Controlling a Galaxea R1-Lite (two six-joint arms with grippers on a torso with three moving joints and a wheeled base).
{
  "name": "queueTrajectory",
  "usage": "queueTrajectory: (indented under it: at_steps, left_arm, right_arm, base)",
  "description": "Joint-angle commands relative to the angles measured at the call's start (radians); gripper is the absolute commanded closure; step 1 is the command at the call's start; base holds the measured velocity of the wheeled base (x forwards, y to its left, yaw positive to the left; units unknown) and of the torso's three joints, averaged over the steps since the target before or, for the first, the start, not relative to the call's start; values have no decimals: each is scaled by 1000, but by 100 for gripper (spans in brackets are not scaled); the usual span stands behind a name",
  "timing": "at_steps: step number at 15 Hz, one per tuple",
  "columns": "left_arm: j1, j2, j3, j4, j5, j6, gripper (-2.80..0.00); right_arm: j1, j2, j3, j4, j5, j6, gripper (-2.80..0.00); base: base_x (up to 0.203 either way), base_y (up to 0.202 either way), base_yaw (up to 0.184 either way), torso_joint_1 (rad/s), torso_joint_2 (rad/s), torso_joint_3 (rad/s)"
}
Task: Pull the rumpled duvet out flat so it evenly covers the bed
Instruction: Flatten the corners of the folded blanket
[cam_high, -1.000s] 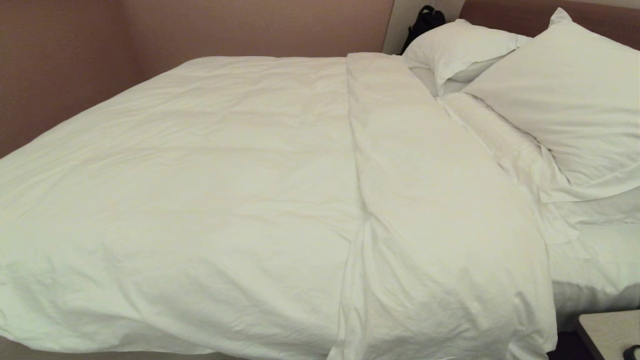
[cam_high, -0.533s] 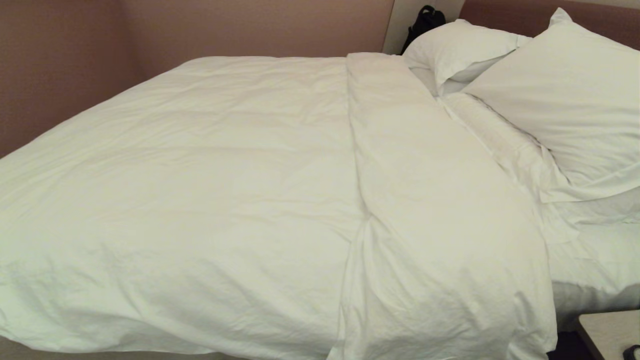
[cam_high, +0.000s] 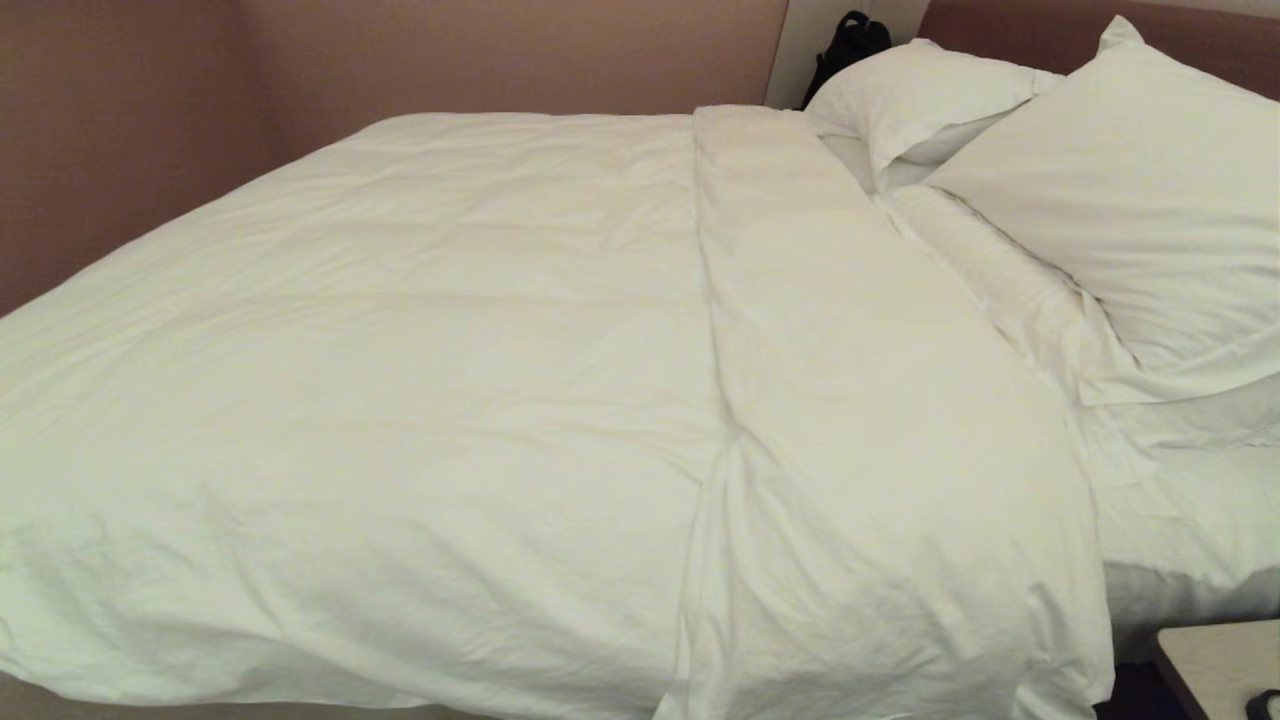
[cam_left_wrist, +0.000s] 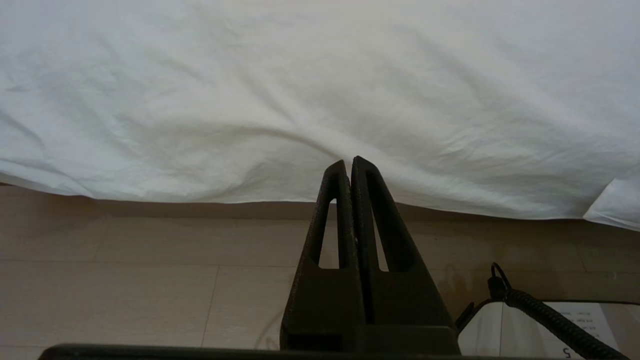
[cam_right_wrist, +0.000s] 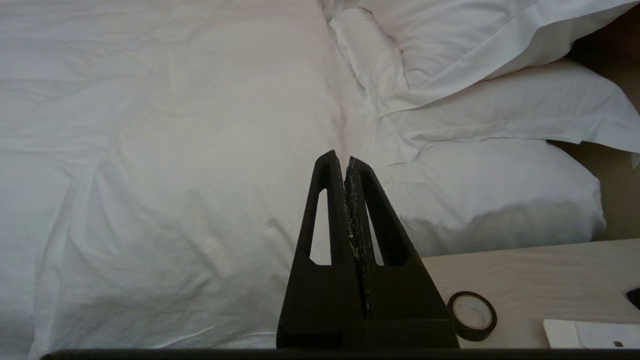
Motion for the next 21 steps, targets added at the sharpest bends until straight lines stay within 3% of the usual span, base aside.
queueTrajectory:
  at_steps: [1, 5, 12, 21]
  left_arm:
    - [1, 0, 0, 1, 0, 0, 0]
    - [1, 0, 0, 1, 0, 0, 0]
    - [1, 0, 0, 1, 0, 0, 0]
    - [1, 0, 0, 1, 0, 0, 0]
  right_arm:
    - [1, -14, 50, -41, 3, -11, 0]
    - [1, -14, 156, -145, 7, -29, 0]
    - [1, -14, 212, -148, 71, -75, 0]
    - [1, -14, 276, -147, 73, -80, 0]
  base:
    - [0, 0, 0, 0, 0, 0]
    - [0, 0, 0, 0, 0, 0]
    - [0, 0, 0, 0, 0, 0]
    - [0, 0, 0, 0, 0, 0]
